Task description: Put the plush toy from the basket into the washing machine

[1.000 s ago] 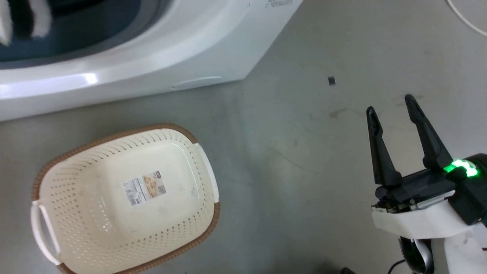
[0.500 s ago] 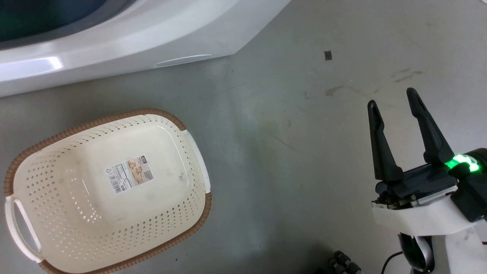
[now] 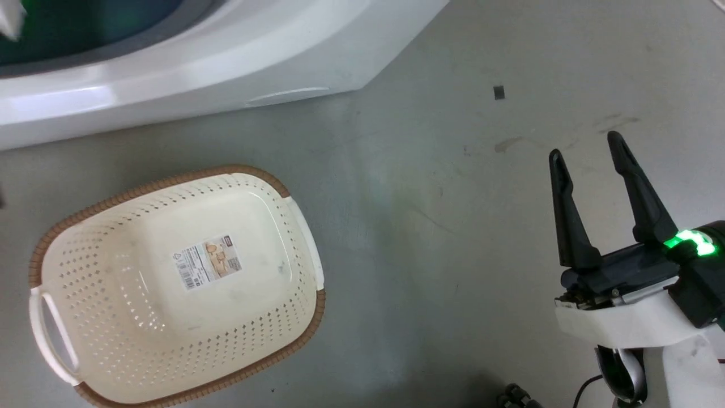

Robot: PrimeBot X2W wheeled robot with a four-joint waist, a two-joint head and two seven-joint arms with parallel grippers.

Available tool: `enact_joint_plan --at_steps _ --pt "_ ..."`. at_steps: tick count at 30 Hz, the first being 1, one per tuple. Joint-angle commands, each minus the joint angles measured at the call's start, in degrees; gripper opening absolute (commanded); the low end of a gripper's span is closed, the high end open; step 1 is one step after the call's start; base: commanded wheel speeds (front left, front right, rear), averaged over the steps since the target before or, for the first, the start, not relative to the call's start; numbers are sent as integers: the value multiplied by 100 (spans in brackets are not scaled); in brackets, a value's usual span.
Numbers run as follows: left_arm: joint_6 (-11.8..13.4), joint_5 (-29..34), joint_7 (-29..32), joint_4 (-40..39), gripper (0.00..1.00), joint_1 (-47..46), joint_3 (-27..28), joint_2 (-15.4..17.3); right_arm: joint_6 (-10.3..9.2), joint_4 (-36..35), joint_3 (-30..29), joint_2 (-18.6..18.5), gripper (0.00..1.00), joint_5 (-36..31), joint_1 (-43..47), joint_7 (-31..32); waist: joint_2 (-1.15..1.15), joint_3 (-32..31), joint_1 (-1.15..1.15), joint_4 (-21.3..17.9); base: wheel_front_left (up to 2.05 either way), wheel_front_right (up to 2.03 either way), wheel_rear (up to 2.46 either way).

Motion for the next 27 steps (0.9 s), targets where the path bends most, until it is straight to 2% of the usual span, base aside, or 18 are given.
enact_joint_plan --at_steps 1,11,14,18,27 --pt "-25 -84 -73 142 100 275 -8 -81 -5 18 -11 4 100 -66 -61 -25 0 -157 0 70 0 0 0" --pt "-24 -272 -1730 565 100 1221 -18 -814 -5 192 -137 4 100 -391 273 -25 0 -1453 0 490 0 0 0" --pt "67 -307 -2073 506 100 1613 28 -1051 -5 242 -155 4 100 -475 382 -25 0 -1886 0 641 0 0 0" --pt "321 -195 -2210 102 100 2152 198 -1230 -5 287 -176 4 100 -577 544 -25 0 -2380 0 844 0 0 0" --pt "1085 455 -2219 -1950 100 3876 1372 -1388 -5 401 -188 4 100 -638 825 -25 0 -3129 0 1203 0 0 0"
